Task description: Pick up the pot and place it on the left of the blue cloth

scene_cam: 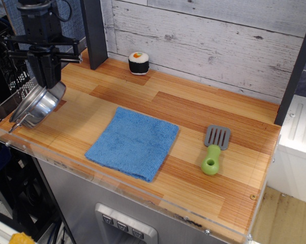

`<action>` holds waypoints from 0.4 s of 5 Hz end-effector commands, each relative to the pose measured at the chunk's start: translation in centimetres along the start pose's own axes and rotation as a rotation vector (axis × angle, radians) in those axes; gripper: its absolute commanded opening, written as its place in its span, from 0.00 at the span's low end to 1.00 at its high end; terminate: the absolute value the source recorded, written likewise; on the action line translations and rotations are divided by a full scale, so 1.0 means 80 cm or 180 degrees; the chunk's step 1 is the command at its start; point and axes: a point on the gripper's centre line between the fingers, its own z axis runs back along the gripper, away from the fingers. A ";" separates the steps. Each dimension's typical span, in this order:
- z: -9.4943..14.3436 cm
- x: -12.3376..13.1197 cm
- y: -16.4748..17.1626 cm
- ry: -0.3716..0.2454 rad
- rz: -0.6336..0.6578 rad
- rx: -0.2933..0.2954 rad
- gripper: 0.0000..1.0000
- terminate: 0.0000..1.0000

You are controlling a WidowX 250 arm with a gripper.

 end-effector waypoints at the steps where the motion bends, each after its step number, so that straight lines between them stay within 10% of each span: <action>1: -0.018 -0.007 -0.013 0.0124 -0.0003 -0.0265 0.00 0.00; 2: -0.068 -0.016 -0.043 0.0560 -0.0098 -0.0528 0.00 0.00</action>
